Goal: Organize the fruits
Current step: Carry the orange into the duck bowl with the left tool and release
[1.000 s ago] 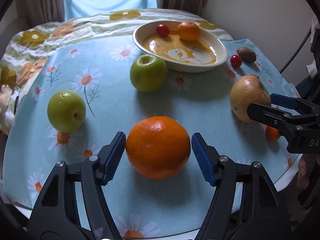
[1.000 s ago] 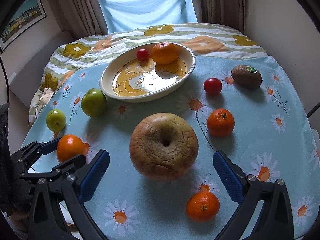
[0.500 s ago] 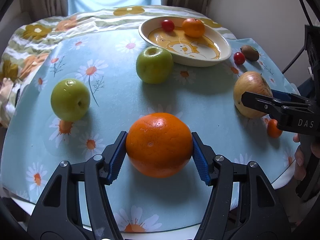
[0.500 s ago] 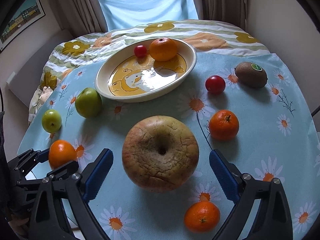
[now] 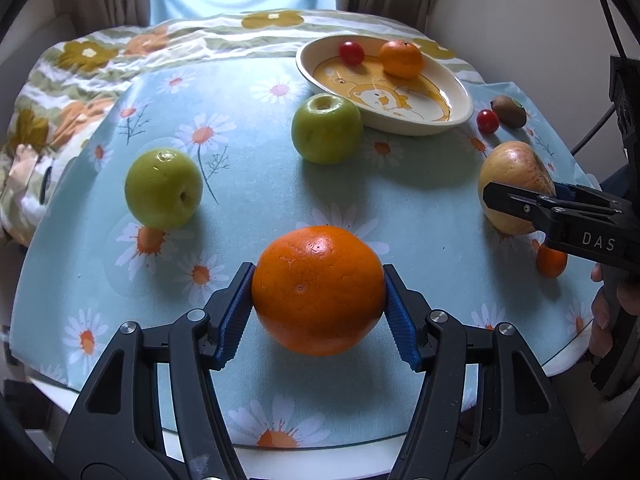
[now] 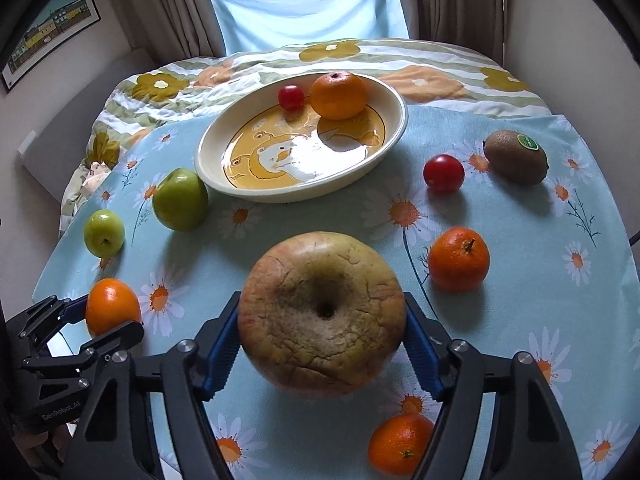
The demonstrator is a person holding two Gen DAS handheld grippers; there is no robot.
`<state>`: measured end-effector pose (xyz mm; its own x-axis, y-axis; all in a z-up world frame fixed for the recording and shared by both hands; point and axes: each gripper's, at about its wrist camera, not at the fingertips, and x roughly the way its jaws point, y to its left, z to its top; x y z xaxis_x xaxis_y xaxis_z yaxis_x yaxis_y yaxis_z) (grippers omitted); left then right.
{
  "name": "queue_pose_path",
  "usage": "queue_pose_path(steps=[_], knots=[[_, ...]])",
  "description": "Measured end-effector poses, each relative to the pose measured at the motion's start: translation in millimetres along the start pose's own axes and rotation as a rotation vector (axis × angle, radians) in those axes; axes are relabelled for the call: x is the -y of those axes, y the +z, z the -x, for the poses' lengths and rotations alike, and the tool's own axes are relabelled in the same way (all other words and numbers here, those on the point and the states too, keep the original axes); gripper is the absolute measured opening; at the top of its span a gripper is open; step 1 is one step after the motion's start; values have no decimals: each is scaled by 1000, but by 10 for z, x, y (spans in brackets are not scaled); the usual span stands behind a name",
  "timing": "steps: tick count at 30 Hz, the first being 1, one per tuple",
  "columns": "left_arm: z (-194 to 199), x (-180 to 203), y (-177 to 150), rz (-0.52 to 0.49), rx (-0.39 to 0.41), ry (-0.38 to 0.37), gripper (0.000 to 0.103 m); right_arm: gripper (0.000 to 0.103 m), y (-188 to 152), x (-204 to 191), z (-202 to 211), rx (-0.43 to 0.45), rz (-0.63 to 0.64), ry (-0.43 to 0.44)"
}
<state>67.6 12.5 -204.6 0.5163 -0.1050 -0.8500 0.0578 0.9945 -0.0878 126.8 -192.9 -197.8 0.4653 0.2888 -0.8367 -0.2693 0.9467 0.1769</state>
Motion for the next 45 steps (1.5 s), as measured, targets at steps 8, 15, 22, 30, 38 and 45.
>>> queue_pose_path(steps=[8,15,22,30,38,45], knots=[[281,4,172,30,46,9,66,70,131,-18,253,25,20,22],[544,59,480,43,109,21,66,70,331,-27,494,42,57,32],[747,170,917,47,192,52,66,70,635,-11,717,71,117,65],[662,209,1399,31,224,35,66,70,963,22,717,94,164,89],[220,185,1780,-48,170,-10,66,70,1193,87,538,92,107,62],[-316,217,2047,-141,101,-48,66,70,1299,191,310,68,26,22]])
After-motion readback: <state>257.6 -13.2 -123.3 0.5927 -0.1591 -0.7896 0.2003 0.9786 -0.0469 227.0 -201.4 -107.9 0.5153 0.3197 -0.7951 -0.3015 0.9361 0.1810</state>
